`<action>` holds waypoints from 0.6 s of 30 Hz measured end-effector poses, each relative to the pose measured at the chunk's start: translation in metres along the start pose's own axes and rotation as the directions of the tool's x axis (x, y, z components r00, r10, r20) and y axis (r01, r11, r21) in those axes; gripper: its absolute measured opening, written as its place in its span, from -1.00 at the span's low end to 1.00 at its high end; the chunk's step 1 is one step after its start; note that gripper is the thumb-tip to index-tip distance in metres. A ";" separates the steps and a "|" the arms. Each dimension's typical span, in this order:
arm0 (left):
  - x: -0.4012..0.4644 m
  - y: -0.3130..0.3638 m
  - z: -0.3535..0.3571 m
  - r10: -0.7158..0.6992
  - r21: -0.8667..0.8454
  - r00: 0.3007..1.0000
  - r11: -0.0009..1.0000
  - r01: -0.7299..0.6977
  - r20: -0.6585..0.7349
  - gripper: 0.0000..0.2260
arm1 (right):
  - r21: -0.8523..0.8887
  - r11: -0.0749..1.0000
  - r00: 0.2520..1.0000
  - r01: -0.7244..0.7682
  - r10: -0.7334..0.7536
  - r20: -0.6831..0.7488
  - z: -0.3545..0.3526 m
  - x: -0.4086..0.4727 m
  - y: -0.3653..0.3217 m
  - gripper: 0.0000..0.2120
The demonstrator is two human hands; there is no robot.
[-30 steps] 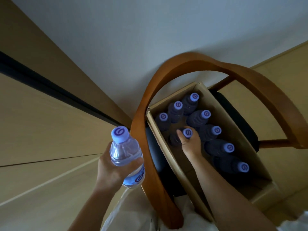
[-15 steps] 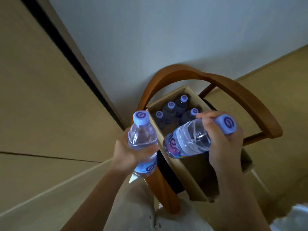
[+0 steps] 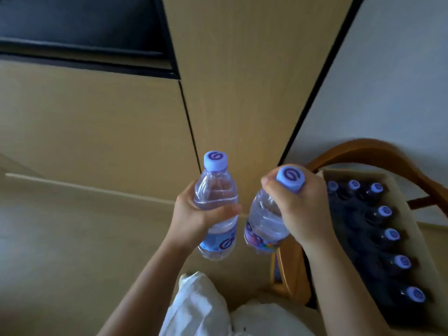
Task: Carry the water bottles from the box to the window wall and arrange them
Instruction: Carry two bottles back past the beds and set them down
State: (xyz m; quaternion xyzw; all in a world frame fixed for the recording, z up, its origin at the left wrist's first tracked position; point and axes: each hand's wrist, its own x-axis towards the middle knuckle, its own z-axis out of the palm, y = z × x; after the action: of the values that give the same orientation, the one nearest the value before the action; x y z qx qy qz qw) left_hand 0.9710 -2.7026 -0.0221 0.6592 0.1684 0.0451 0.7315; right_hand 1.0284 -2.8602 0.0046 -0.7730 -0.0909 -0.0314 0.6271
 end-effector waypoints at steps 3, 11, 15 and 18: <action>-0.014 0.011 -0.052 0.032 -0.043 0.989 0.998 -0.038 -0.143 -0.56 | 0.034 0.999 0.992 0.018 -0.022 0.126 0.058 0.001 -0.022 -0.78; -0.045 0.037 -0.221 0.074 -0.091 0.888 0.988 -0.128 -0.455 -0.60 | 0.159 0.983 0.882 0.097 -0.159 0.444 0.240 -0.016 -0.074 -0.83; -0.058 0.048 -0.305 0.096 -0.083 0.825 0.982 -0.171 -0.556 -0.54 | 0.207 0.973 0.808 0.105 -0.204 0.553 0.330 -0.031 -0.095 -0.82; -0.068 0.054 -0.355 0.087 -0.076 0.770 0.982 -0.173 -0.632 -0.48 | 0.235 0.966 0.750 0.107 -0.234 0.619 0.386 -0.038 -0.111 -0.84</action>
State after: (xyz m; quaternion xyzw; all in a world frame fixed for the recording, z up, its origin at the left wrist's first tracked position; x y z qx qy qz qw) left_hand 0.8072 -2.3780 0.0166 0.5678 0.3520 0.3227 0.6705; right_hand 0.9462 -2.4654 0.0241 -0.6637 -0.3725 0.1860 0.6214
